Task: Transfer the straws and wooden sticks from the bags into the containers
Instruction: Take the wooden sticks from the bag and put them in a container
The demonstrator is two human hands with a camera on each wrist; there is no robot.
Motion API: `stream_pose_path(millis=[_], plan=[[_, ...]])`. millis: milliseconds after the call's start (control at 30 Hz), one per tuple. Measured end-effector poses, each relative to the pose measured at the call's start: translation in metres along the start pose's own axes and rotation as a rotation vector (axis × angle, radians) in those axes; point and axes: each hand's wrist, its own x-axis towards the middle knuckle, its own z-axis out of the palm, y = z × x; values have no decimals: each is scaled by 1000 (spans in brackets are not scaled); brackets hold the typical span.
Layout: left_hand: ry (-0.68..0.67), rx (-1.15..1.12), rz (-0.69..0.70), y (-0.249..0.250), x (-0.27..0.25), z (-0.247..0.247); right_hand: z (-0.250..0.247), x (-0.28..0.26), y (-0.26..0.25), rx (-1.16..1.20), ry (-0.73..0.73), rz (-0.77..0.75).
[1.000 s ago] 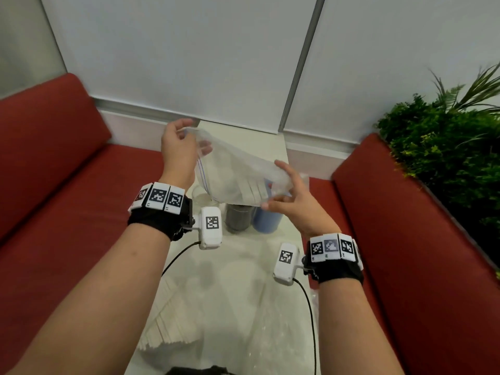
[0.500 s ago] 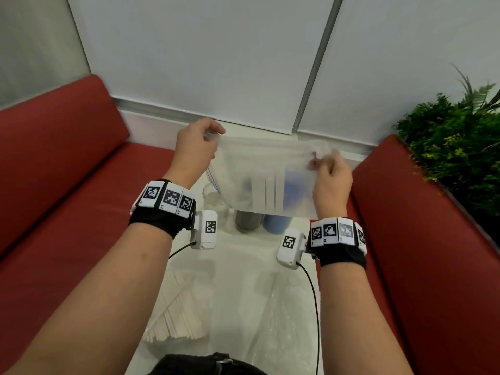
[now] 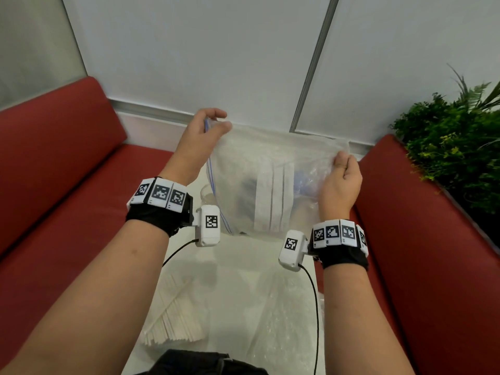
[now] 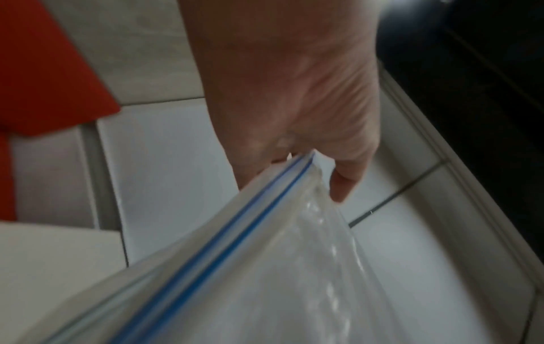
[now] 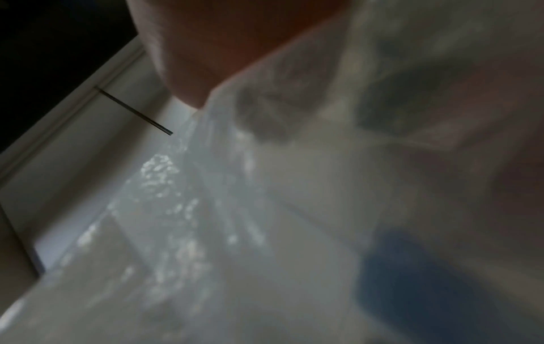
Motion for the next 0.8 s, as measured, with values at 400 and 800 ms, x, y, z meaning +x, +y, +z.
stream_pose_path(millis=[400,800], plan=[[115,426,161,-2,0,-1,-5,11,4,13,40,-35],[346,745,68,-20,13,-39,-16,1,18,-132,181,-70]])
